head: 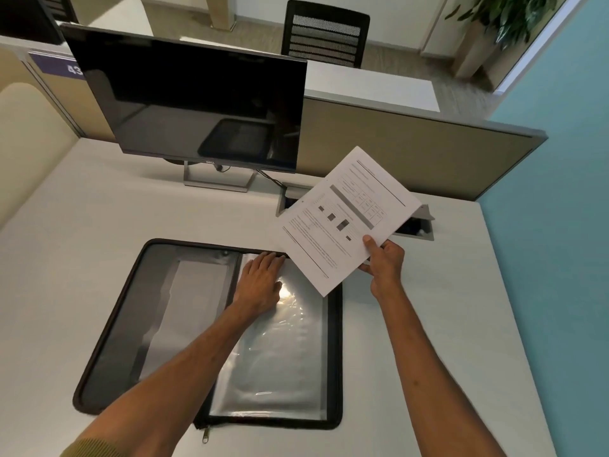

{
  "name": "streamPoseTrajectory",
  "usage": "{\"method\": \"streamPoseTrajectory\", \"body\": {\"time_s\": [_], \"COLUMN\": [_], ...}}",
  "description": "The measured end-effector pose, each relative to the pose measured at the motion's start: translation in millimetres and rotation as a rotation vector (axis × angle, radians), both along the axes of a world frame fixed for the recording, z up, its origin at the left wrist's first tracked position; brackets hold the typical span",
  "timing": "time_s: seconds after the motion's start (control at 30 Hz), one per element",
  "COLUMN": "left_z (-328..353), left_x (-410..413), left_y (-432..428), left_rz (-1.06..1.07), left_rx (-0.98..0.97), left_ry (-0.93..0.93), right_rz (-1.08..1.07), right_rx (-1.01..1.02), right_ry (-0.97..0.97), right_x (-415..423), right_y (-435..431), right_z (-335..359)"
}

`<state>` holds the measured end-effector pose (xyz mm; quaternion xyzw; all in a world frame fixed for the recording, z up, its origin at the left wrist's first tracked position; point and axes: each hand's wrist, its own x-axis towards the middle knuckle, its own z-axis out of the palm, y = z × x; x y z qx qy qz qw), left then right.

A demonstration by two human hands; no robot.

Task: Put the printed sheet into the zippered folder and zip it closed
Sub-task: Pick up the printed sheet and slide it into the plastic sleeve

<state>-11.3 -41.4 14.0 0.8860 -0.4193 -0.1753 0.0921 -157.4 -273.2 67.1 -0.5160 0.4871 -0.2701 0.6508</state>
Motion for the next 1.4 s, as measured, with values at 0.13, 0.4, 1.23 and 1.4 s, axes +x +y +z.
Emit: {"method": "streamPoseTrajectory", "body": {"time_s": [0.13, 0.4, 1.23, 1.4], "left_z": [-2.7, 0.7, -9.6, -14.0], "left_x": [-0.3, 10.5, 22.6, 21.9], "left_y": [-0.2, -6.4, -14.0, -13.4], "left_rz": [-0.023, 0.001, -0.138, -0.135], "left_rx": [0.010, -0.051, -0.120, -0.182], "left_ry": [-0.042, -0.072, -0.117, -0.133], "right_rz": [0.027, 0.003, -0.081, -0.094], "right_rx": [0.011, 0.017, -0.100, -0.109], "right_ry": [-0.007, -0.048, -0.068, -0.067], "right_x": [12.3, 34.4, 72.0, 73.7], "right_y": [1.6, -0.5, -1.2, 1.9], "right_z": [-7.4, -11.2, -1.9, -4.9]}}
